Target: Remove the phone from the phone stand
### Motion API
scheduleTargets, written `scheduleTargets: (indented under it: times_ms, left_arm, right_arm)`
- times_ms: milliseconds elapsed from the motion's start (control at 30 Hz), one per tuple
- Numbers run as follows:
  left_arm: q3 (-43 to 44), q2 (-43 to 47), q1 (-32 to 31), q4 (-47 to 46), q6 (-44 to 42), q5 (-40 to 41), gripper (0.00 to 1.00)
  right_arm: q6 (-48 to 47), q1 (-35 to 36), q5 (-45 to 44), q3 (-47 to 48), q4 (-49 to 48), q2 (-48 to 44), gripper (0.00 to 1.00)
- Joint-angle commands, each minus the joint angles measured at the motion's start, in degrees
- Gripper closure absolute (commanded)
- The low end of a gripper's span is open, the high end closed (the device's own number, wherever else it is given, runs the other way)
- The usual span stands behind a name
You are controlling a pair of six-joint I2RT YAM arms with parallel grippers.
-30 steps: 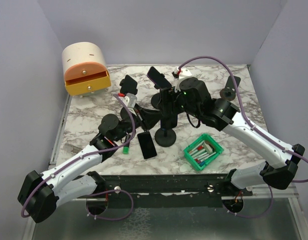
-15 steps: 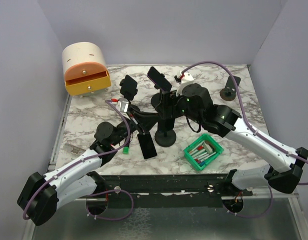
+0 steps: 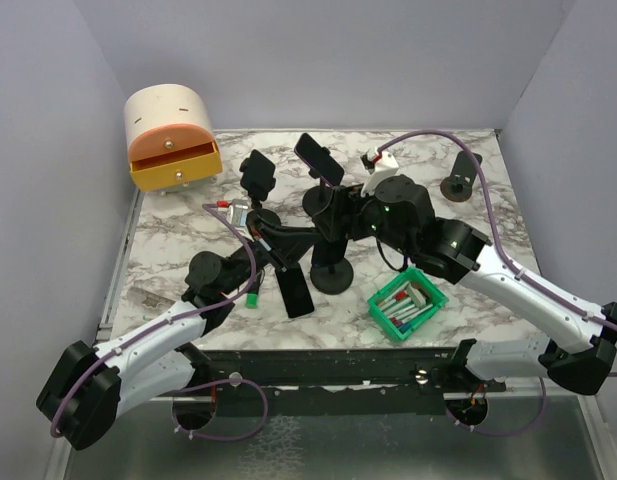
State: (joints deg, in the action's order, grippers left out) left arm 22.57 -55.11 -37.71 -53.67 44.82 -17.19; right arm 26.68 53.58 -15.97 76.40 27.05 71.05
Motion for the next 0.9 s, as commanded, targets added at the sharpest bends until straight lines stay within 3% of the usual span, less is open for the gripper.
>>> scheduleTargets:
  times_ms: [0,867]
  left_arm:
    - [-2.35,-0.88,1.46,-0.61,3.45,-0.16,1.0]
    - [-1.86,-7.17,1.42,-5.33,6.5,-0.55,1.0]
  right_arm:
    - [0.21,-1.36,-3.52,-2.93,3.61,-3.28,1.0]
    - [-0.58,-1.29,6.96,-12.67,-10.25,-12.8,1.0]
